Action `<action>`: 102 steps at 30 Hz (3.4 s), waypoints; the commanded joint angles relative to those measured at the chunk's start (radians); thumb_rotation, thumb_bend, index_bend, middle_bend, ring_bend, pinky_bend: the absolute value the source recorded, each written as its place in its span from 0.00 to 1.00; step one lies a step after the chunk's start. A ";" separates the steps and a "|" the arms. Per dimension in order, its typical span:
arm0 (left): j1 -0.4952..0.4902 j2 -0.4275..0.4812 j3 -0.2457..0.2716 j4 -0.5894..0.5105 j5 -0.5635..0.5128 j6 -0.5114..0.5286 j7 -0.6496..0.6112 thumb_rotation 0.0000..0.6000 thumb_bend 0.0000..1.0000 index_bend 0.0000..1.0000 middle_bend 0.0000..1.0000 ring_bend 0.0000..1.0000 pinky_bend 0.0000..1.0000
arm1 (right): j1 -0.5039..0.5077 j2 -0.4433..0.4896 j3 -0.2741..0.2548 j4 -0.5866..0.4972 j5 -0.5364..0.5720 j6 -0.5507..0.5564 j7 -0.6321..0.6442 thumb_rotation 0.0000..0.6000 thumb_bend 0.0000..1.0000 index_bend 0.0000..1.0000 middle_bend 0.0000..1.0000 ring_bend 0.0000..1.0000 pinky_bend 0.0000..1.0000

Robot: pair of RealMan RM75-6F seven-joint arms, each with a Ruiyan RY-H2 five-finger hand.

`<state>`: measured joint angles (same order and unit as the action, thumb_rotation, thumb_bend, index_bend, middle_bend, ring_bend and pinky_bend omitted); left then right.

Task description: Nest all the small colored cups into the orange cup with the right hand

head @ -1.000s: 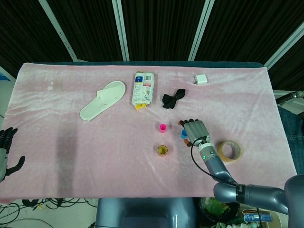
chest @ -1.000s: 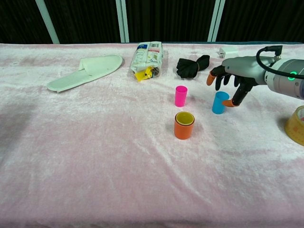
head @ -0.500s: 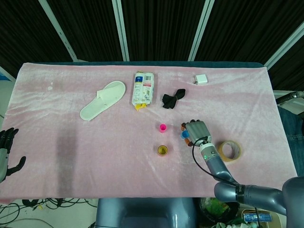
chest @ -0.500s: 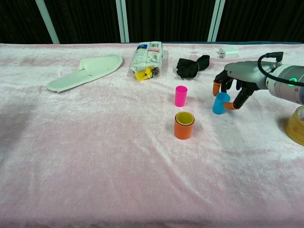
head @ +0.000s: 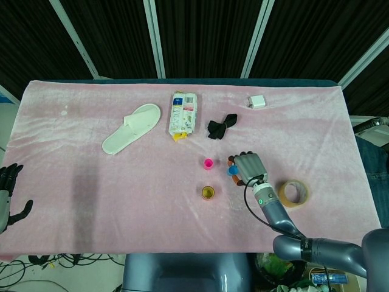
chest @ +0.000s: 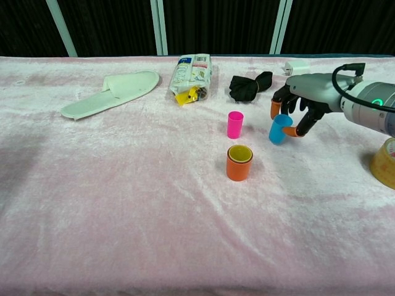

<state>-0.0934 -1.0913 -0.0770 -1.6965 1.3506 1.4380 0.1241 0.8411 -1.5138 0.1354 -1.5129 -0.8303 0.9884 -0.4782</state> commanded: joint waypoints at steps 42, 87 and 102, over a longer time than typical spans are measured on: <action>0.001 0.000 -0.001 0.003 0.002 0.006 0.004 1.00 0.34 0.07 0.06 0.00 0.01 | 0.033 0.079 -0.021 -0.344 0.007 0.046 -0.115 1.00 0.40 0.51 0.51 0.31 0.28; 0.007 0.005 -0.014 0.004 -0.019 0.014 -0.013 1.00 0.34 0.07 0.06 0.00 0.01 | 0.105 -0.143 0.071 0.129 0.033 -0.086 0.026 1.00 0.27 0.26 0.29 0.25 0.28; 0.007 0.008 -0.018 0.004 -0.027 0.011 -0.017 1.00 0.34 0.07 0.06 0.00 0.01 | 0.103 -0.233 0.074 0.291 -0.014 -0.118 0.087 1.00 0.33 0.44 0.46 0.31 0.29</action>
<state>-0.0867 -1.0834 -0.0953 -1.6930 1.3237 1.4491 0.1069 0.9477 -1.7407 0.2105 -1.2308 -0.8351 0.8687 -0.3978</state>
